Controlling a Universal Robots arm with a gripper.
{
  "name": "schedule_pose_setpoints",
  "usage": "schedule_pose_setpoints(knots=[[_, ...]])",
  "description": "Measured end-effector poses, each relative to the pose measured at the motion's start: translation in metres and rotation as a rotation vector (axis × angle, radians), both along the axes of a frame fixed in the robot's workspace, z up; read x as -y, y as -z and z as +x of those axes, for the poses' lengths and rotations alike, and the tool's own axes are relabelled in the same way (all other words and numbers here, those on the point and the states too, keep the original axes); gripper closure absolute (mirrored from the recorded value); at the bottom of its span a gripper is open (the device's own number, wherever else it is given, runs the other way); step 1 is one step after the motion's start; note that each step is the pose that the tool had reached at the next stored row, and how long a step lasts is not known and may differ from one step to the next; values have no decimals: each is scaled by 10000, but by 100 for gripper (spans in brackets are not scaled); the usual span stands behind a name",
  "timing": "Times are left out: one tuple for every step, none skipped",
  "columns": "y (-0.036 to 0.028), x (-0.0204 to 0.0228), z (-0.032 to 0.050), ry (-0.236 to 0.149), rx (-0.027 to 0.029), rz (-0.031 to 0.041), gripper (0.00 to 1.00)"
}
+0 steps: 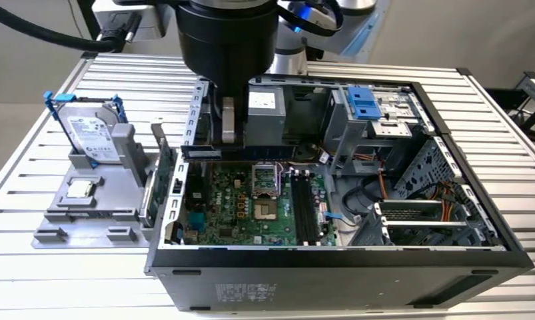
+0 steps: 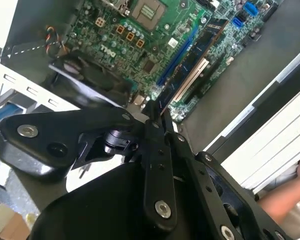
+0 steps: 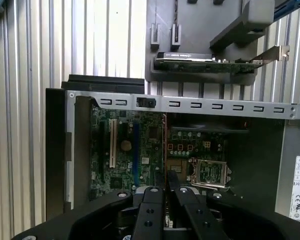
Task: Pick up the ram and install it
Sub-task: 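Pick up the ram and move it above insertion slot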
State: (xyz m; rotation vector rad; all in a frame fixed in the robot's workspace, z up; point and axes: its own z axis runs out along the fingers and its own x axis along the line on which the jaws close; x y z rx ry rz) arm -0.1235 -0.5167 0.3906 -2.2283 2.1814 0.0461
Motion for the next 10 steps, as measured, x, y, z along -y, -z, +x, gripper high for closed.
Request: schedule_pose_setpoints(knots=[[0, 0, 20, 0, 0, 0, 100], [0, 0, 42, 0, 0, 0, 100], [0, 0, 62, 1, 0, 0, 100], [0, 0, 83, 1, 0, 1, 100], [0, 0, 104, 0, 0, 0, 100], [0, 0, 122, 1, 0, 1, 100], [0, 0, 143, 0, 0, 1, 100], [0, 0, 165, 0, 0, 0, 100], [0, 0, 184, 1, 0, 0, 100], [0, 0, 203, 1, 0, 1, 100]])
